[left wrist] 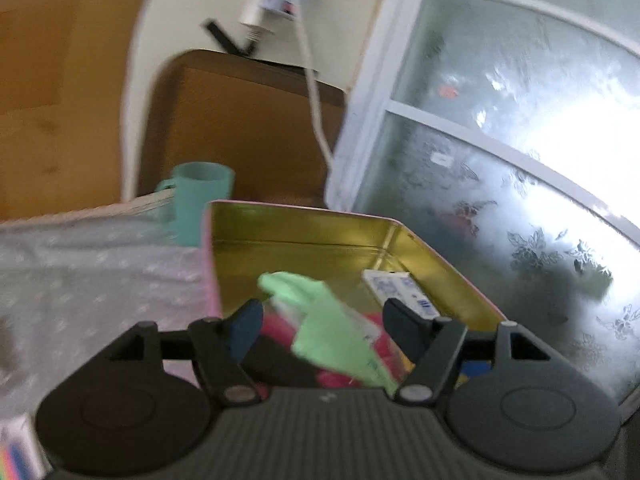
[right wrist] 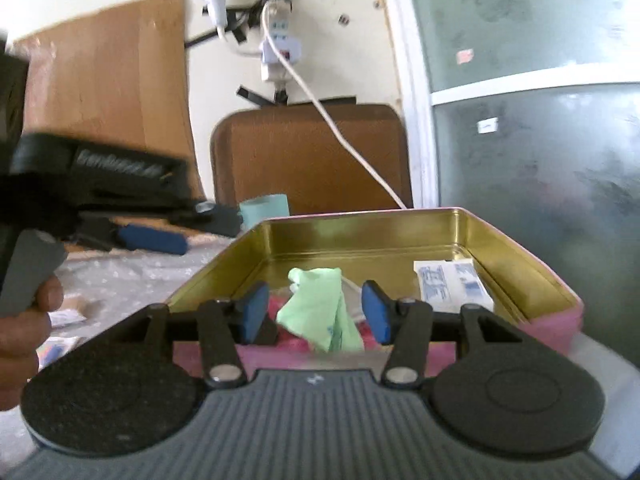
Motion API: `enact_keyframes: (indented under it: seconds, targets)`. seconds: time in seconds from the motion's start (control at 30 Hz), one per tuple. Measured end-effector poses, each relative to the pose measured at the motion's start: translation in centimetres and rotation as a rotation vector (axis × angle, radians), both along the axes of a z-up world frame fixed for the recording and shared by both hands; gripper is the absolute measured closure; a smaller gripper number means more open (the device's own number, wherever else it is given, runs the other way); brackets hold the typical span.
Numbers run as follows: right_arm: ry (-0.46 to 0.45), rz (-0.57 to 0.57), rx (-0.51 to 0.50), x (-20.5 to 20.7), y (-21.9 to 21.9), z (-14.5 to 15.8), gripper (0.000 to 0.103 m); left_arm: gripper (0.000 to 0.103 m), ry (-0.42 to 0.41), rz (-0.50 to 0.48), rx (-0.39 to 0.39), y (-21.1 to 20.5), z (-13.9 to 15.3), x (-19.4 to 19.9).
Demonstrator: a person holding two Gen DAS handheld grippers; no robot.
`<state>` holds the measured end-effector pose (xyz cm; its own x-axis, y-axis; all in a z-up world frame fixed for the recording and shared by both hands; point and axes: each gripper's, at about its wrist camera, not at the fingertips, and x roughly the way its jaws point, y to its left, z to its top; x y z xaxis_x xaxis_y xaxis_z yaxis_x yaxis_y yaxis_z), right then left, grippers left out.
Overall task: Organize soft objects
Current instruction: 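Drop the green cloth into the pink tin with the left tool, then move the right tool toward the toothbrush card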
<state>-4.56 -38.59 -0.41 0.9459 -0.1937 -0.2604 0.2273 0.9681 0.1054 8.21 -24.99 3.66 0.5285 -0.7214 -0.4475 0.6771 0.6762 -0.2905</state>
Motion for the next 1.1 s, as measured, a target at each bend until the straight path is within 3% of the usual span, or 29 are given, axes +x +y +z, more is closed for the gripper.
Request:
enact_keyframes:
  seconds: [0.13,0.3,0.63,1.1]
  targets:
    - [-0.059,-0.003,0.049,-4.1,1.1,-0.5,0.048,0.035,-0.004,0.042,0.023,4.3,-1.0,-2.4]
    - [-0.079,0.029,0.056,-5.3,4.0,-1.2,0.048,0.033,-0.018,0.085,0.053,9.5,-1.7,-5.0]
    - [0.111,0.163,0.123,-4.3,10.6,-3.1,0.048,0.033,-0.005,0.166,0.167,16.4,-6.2,-6.3]
    - [0.208,0.156,0.098,-3.6,13.6,-3.8,0.048,0.028,0.020,0.164,0.114,18.7,-6.9,-6.3]
